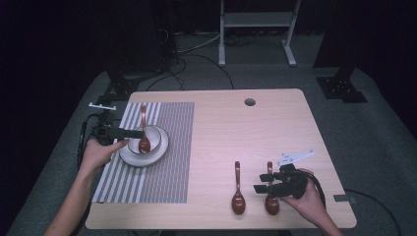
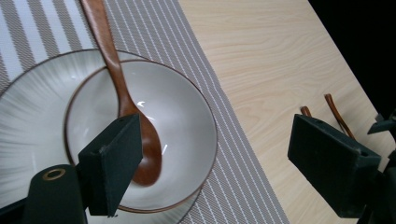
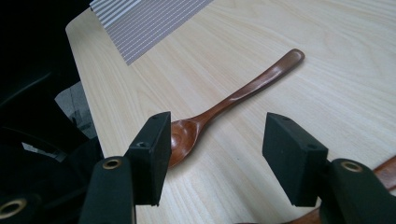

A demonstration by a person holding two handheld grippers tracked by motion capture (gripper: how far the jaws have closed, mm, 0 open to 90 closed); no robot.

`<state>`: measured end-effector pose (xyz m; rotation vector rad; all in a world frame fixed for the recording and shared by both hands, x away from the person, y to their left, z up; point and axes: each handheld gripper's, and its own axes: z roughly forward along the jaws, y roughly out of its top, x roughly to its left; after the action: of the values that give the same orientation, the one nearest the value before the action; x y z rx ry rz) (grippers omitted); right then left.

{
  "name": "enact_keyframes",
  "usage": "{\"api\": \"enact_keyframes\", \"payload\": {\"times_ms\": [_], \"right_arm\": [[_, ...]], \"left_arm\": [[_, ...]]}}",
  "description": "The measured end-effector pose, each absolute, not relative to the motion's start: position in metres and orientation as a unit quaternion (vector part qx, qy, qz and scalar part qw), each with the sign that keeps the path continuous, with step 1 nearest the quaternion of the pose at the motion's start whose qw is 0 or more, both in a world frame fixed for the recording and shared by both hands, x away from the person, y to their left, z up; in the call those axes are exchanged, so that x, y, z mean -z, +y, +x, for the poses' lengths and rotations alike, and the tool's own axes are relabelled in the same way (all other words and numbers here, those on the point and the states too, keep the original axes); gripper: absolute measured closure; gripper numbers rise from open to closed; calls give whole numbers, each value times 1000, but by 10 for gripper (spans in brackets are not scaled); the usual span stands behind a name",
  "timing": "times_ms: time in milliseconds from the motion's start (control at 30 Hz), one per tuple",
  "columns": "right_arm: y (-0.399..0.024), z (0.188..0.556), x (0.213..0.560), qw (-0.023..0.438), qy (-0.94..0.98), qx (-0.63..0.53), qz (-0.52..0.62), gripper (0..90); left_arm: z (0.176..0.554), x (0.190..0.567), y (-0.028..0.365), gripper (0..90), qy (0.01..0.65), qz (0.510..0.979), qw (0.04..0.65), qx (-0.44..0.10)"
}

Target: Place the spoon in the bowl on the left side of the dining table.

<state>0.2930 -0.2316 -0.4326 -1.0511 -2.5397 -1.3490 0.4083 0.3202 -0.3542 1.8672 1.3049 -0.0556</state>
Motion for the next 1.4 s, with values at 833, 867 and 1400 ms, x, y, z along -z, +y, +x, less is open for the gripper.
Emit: {"api": "enact_keyframes", "payload": {"times_ms": [833, 867, 1400], "right_arm": [[-247, 290, 434, 32, -821, 443, -358, 407], [-247, 290, 434, 32, -821, 443, -358, 407], [-254, 288, 438, 31, -818, 443, -365, 405]], "left_arm": [[384, 371, 297, 168, 496, 766, 407, 34], [384, 371, 296, 168, 496, 767, 407, 33], [373, 382, 283, 168, 486, 776, 400, 40]]}}
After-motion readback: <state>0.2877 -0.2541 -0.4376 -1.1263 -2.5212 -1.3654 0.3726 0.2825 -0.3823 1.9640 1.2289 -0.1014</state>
